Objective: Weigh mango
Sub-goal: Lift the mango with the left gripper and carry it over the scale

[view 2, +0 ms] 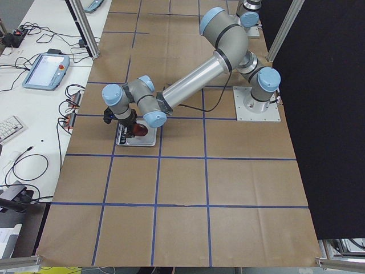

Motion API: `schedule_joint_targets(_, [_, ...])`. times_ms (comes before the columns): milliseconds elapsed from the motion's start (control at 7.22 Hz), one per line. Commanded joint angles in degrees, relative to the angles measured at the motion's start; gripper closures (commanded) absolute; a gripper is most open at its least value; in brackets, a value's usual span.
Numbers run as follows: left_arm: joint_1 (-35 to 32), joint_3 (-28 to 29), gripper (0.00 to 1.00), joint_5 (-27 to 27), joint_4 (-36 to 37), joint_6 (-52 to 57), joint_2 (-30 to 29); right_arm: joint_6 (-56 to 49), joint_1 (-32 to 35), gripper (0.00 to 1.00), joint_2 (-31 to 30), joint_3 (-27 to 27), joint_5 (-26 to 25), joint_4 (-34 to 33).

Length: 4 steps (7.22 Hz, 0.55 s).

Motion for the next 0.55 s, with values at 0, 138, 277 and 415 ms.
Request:
schedule_joint_targets(0, [-0.5, -1.8, 0.89, -0.1, 1.1, -0.8, 0.2, 0.0, 0.0, 0.0, 0.0, 0.0, 0.0, 0.0])
schedule_joint_targets(138, [-0.6, -1.8, 0.69, -0.1, 1.2, -1.0, 0.2, 0.0, 0.0, 0.0, 0.0, 0.0, 0.0, 0.0])
schedule_joint_targets(277, [-0.6, -1.9, 0.38, -0.1, 1.2, -1.7, 0.1, 0.0, 0.0, 0.0, 0.0, 0.0, 0.0, 0.0])
schedule_joint_targets(415, [-0.6, -2.0, 0.24, -0.2, 1.2, -2.4, 0.1, 0.0, 0.0, 0.0, 0.0, 0.0, 0.0, 0.0])
